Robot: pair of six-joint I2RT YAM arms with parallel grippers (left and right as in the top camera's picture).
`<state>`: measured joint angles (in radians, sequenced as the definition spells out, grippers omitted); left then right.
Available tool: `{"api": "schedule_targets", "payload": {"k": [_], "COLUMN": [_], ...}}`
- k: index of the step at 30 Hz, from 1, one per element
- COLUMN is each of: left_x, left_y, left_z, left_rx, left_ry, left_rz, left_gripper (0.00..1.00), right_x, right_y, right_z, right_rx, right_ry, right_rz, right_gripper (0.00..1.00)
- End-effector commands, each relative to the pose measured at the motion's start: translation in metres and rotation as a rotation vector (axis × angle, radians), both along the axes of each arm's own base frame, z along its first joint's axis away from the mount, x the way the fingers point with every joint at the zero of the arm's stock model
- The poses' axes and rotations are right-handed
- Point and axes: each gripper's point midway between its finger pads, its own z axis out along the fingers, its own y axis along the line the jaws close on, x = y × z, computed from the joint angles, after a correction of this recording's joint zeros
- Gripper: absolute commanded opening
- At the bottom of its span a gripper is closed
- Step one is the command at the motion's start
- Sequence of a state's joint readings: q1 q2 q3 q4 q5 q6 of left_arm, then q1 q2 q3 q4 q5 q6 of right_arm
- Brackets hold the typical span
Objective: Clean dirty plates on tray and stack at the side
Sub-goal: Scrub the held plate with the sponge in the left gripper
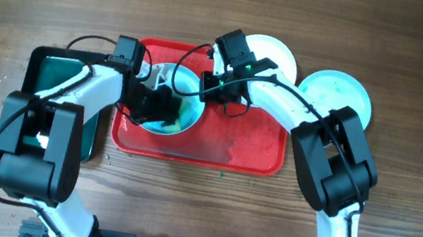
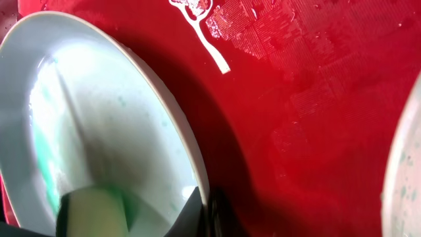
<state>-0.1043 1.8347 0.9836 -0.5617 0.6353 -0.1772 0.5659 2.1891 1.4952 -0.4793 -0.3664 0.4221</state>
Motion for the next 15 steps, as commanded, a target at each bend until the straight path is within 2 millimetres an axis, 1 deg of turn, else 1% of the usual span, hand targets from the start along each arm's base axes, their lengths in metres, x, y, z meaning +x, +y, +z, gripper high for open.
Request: {"api": "schedule_targets", "payload": {"k": [1,3,5,6,7,8,9,10,11,12,13,14,15], "left_x": [0.025,0.043,0.050,0.047,0.041,0.032,0.022,0.015,0.010,0.005,0.005,0.010,0.016], "left_y": [0.020,0.057,0.092,0.114,0.128,0.139,0.145,0.145,0.139,0.128,0.110,0.088,0.078], "left_z": [-0.012,-0.024,-0.029,-0.030,-0.031,-0.031,-0.032,-0.033,-0.035,-0.036,-0.034,-0.024,-0.010], "left_rx": [0.110,0.316,0.504,0.619,0.693,0.757,0.787,0.790,0.768,0.709,0.620,0.505,0.444], "left_ry": [-0.059,-0.087,-0.104,-0.099,-0.080,-0.047,-0.007,0.027,0.056,0.088,0.098,0.074,0.052], "left_rz": [0.098,0.249,0.366,0.419,0.463,0.512,0.545,0.556,0.539,0.506,0.436,0.323,0.278], "left_gripper": [0.04,0.04,0.04,0.04,0.04,0.04,0.04,0.04,0.04,0.04,0.04,0.04,0.04], "right_x": [-0.006,-0.007,-0.007,-0.007,-0.007,-0.007,-0.007,-0.007,-0.006,-0.007,-0.007,-0.009,-0.010], "right_y": [-0.015,-0.016,-0.016,-0.016,-0.016,-0.016,-0.016,-0.016,-0.016,-0.016,-0.016,-0.015,-0.015], "right_z": [-0.030,-0.030,-0.030,-0.030,-0.030,-0.030,-0.030,-0.030,-0.030,-0.030,-0.030,-0.030,-0.030], "right_rx": [-0.069,-0.070,-0.071,-0.071,-0.071,-0.071,-0.070,-0.070,-0.070,-0.070,-0.071,-0.067,-0.066], "right_ry": [0.049,0.051,0.051,0.050,0.050,0.049,0.049,0.048,0.048,0.049,0.051,0.057,0.062], "right_rz": [-0.025,-0.024,-0.023,-0.021,-0.020,-0.020,-0.021,-0.021,-0.021,-0.020,-0.020,-0.017,-0.015], "right_gripper": [0.04,0.04,0.04,0.04,0.04,0.04,0.04,0.04,0.05,0.04,0.04,0.04,0.04]}}
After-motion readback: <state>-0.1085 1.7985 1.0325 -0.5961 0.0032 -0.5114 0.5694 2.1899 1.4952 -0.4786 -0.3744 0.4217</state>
